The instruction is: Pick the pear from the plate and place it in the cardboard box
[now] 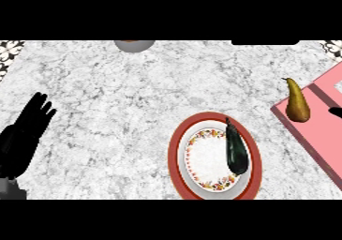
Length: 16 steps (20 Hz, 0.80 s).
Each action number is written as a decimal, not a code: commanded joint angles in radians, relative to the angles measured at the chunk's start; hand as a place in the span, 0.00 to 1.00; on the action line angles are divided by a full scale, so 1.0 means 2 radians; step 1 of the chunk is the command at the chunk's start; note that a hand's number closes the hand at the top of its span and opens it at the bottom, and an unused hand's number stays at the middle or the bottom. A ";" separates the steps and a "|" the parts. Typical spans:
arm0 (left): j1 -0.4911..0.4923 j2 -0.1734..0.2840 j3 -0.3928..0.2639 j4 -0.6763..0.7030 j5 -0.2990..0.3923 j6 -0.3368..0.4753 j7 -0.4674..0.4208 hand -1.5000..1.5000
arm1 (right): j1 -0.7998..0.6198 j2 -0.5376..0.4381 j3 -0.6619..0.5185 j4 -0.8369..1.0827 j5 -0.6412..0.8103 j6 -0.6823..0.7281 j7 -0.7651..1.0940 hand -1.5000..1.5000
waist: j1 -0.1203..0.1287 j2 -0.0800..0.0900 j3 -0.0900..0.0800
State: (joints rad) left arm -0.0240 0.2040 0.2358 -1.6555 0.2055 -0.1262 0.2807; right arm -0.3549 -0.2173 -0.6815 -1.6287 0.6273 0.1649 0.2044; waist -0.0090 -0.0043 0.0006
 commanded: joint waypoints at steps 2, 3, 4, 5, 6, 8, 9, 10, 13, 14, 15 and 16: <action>0.002 -0.008 -0.007 0.011 -0.003 -0.003 -0.006 0.50 | 0.011 -0.041 -0.080 0.007 -0.099 0.015 -0.010 0.00 | 0.000 0.002 0.000; -0.019 0.014 0.016 0.014 0.011 -0.004 0.012 0.50 | 0.028 -0.050 -0.093 -0.013 -0.119 0.040 0.006 0.00 | -0.002 0.001 0.000; 0.028 -0.005 0.000 -0.045 0.004 0.004 0.016 0.50 | 0.040 -0.057 -0.115 -0.014 -0.140 0.048 0.003 0.00 | 0.001 -0.001 0.000; 0.017 -0.002 0.002 -0.030 0.003 0.001 0.010 0.50 | 0.036 -0.079 -0.131 0.005 -0.158 0.058 0.011 0.00 | 0.000 0.000 0.000; -0.022 0.009 0.007 0.007 0.000 0.006 0.016 0.50 | 0.044 -0.071 -0.142 -0.007 -0.188 0.072 0.012 0.00 | -0.005 0.001 0.000; -0.020 -0.002 0.000 0.013 -0.003 0.004 0.005 0.50 | 0.075 -0.071 -0.146 0.005 -0.199 0.066 -0.017 0.00 | 0.000 0.001 0.000; 0.017 -0.015 -0.007 -0.004 -0.012 0.004 -0.015 0.50 | 0.072 -0.116 -0.168 0.017 -0.224 0.099 -0.004 0.00 | 0.000 0.001 0.000; 0.000 0.007 0.007 -0.024 0.011 -0.002 0.027 0.50 | 0.094 -0.122 -0.189 0.045 -0.247 0.115 -0.045 0.00 | -0.001 0.001 0.000; -0.024 -0.003 -0.005 -0.008 -0.008 0.015 0.027 0.50 | 0.120 -0.136 -0.191 0.043 -0.264 0.130 -0.044 0.00 | 0.001 0.001 0.000; -0.030 -0.004 -0.012 -0.014 -0.012 0.016 0.032 0.50 | 0.087 -0.179 -0.179 0.117 -0.251 0.117 -0.069 0.00 | 0.004 0.002 0.000; -0.022 0.008 0.010 0.019 0.005 -0.010 -0.003 0.50 | 0.113 -0.170 -0.200 0.108 -0.273 0.130 -0.091 0.00 | 0.002 0.002 0.000; 0.007 -0.006 -0.004 -0.034 -0.001 0.006 0.030 0.50 | 0.126 -0.173 -0.195 0.092 -0.277 0.139 -0.075 0.00 | 0.004 0.001 0.000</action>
State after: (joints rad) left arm -0.0453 0.2038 0.2380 -1.6638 0.2022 -0.1216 0.3049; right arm -0.1569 -0.5076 -1.0393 -1.4850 0.1364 0.3968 0.0919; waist -0.0056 -0.0013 0.0002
